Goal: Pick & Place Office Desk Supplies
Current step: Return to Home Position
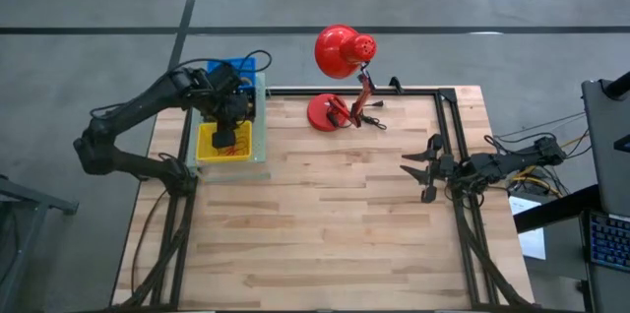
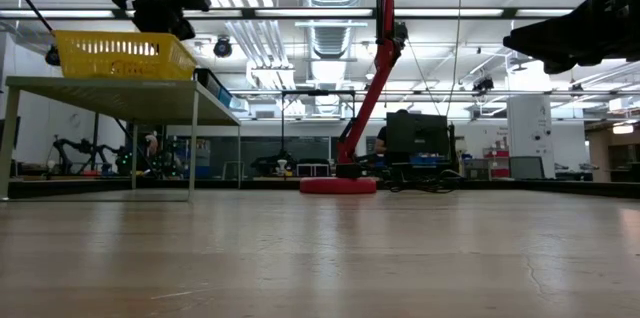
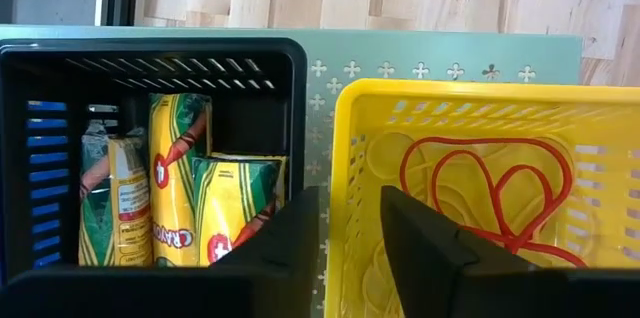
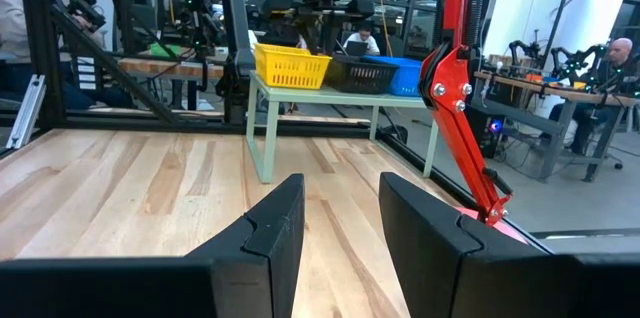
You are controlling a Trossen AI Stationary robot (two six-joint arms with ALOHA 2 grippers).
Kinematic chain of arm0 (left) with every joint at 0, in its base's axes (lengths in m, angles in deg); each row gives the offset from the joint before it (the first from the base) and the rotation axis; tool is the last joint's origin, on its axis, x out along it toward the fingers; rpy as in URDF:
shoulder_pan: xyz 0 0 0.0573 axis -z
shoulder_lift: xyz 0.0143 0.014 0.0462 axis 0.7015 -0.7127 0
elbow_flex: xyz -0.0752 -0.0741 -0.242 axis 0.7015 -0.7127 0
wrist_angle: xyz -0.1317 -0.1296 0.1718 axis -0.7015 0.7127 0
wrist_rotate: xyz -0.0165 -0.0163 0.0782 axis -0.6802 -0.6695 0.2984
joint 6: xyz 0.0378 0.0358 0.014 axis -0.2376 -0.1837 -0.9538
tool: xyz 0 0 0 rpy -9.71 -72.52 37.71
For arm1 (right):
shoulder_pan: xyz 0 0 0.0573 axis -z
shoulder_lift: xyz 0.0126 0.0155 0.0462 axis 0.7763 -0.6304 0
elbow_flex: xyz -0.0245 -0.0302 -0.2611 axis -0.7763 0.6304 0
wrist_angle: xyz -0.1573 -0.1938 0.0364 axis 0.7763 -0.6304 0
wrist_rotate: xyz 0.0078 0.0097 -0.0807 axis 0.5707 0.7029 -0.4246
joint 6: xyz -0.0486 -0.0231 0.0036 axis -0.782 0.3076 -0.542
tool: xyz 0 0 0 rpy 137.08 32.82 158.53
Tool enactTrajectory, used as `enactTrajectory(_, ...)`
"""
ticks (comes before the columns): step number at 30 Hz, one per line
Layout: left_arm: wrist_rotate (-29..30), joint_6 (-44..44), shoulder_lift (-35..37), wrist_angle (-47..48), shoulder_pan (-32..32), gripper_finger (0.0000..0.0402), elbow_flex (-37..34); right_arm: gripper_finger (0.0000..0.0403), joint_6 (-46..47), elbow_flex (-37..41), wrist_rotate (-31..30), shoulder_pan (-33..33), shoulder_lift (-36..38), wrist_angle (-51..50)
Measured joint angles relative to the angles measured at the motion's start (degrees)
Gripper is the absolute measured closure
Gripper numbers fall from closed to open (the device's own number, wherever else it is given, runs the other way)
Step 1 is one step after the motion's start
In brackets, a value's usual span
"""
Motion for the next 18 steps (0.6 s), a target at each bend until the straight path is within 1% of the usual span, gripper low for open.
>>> enactTrajectory(6, 0.0, 0.1, 0.2, 0.4, 0.0, 0.0269, 0.3, 0.0275, 0.0, 0.0, 0.0, 0.0, 0.0, 0.0)
enactTrajectory(14, -1.5, 2.3, 0.5, 3.1, 0.5, 0.0268, 4.1, 0.0275, 0.0, 0.0, 0.0, 0.0, 0.0, 0.0)
enactTrajectory(16, -1.7, 4.5, 0.5, 3.9, 0.8, 0.0268, 5.1, 0.0275, 0.0, 0.0, 0.0, 0.0, 0.0, 0.0)
enactTrajectory(18, -2.8, 9.0, 0.5, 4.9, 0.9, 0.0268, 6.3, 0.0275, 0.0, 0.0, 0.0, 0.0, 0.0, 0.0)
